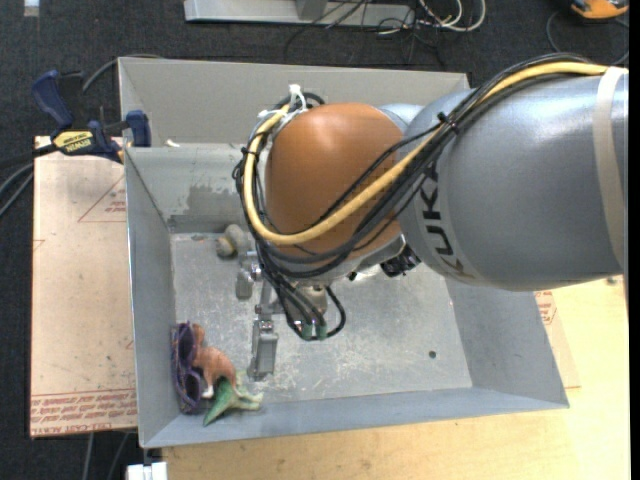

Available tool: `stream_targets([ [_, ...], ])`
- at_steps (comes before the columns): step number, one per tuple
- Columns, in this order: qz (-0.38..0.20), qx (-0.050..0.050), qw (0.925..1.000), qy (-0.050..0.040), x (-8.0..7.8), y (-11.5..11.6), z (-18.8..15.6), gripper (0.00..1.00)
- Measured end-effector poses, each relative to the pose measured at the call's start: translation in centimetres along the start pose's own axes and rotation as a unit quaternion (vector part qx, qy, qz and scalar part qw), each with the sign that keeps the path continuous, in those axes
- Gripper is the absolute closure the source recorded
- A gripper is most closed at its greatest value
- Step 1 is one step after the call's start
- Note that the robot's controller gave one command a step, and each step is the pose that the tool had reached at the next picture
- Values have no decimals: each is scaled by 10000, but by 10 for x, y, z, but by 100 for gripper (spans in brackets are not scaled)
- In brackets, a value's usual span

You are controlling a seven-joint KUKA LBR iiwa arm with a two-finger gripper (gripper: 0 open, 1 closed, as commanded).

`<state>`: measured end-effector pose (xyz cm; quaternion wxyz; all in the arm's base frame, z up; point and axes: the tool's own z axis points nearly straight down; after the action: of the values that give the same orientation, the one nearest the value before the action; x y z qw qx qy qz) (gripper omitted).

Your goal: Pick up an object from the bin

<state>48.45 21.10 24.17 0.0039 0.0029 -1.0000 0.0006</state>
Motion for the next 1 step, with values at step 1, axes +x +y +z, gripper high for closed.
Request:
stream_targets([
  [1,30,-10,10000,-39,-2,-2,-5,0],
])
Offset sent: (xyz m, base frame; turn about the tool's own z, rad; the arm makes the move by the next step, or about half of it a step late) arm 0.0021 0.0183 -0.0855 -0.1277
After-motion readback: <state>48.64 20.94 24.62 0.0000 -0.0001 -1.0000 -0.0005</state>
